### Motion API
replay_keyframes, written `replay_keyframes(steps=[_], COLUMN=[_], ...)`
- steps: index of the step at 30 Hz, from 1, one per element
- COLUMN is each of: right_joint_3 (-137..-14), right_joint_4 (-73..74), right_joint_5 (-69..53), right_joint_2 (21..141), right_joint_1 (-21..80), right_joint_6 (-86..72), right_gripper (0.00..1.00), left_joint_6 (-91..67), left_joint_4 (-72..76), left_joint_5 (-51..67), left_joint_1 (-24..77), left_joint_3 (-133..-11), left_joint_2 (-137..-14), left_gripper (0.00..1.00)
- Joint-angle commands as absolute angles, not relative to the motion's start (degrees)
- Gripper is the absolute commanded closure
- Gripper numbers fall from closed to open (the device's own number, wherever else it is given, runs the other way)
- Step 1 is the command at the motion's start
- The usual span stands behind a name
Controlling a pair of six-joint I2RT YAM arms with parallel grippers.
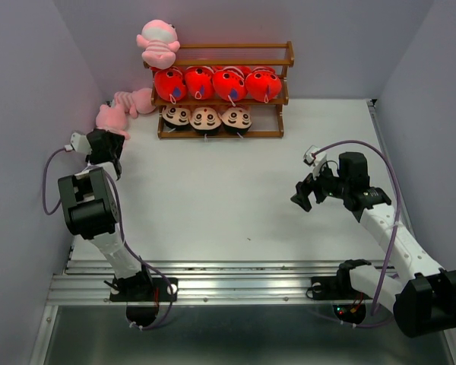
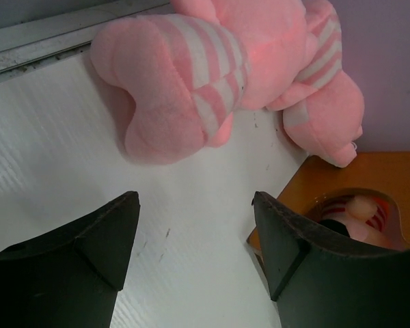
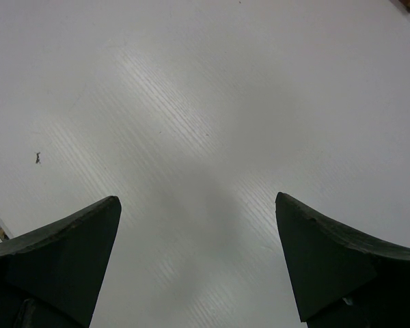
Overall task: Place and organize the stuffed toys onto the shelf
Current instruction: Grab a stuffed toy with the left arm
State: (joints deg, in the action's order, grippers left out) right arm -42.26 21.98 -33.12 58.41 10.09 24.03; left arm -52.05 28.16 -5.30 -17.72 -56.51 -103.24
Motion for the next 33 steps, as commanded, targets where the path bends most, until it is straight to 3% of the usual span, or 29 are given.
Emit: replay_keyframes(steps=[1, 5, 10, 17, 18, 19, 22, 23, 33], right_joint_3=[-43.3, -43.5, -43.5, -43.5, -43.5, -43.5, -43.5, -43.5, -43.5], right_joint_4=[21.6, 21.7, 21.9, 21.9, 22.0, 22.0, 22.0, 22.0, 22.0], right_joint_5=[-34.5, -34.8, -34.8, -34.8, -34.8, -34.7, -34.6, -34.6, -34.7], right_joint_2=[58.1, 58.2, 58.2, 58.4, 58.5, 58.5, 58.6, 58.6, 58.1], right_joint_1=[9.6, 9.6, 9.6, 9.6, 9.6, 9.6, 9.6, 9.6, 9.6], right_joint_6=[24.9, 24.9, 24.9, 25.1, 25.1, 25.2, 25.2, 25.2, 25.4], right_gripper=[0.0, 0.0, 0.0, 0.0, 0.0, 0.0, 0.0, 0.0, 0.0], left_joint_6=[-55.1, -56.1, -60.2, -58.9, -58.6, -58.4, -57.6, -57.2, -52.6], left_joint_4=[31.5, 31.2, 20.3, 14.5, 14.8, 15.0, 15.5, 15.8, 20.2], left_joint_5=[-12.6, -13.1, -18.3, -18.5, -18.3, -17.6, -14.9, -14.1, -9.0], left_joint_1=[-16.6, -16.5, -16.4, -16.4, -16.4, -16.4, -16.5, -16.4, -15.6], left_joint_3=[-59.1, -60.7, -67.0, -74.0, -74.0, -74.1, -74.4, -74.1, -64.8], left_joint_2=[-104.8, -108.0, -111.5, -116.5, -116.6, -116.8, -117.3, -117.3, -107.4], left_gripper=[0.22, 0.21, 0.22, 0.43, 0.47, 0.64, 0.95, 1.0, 1.0])
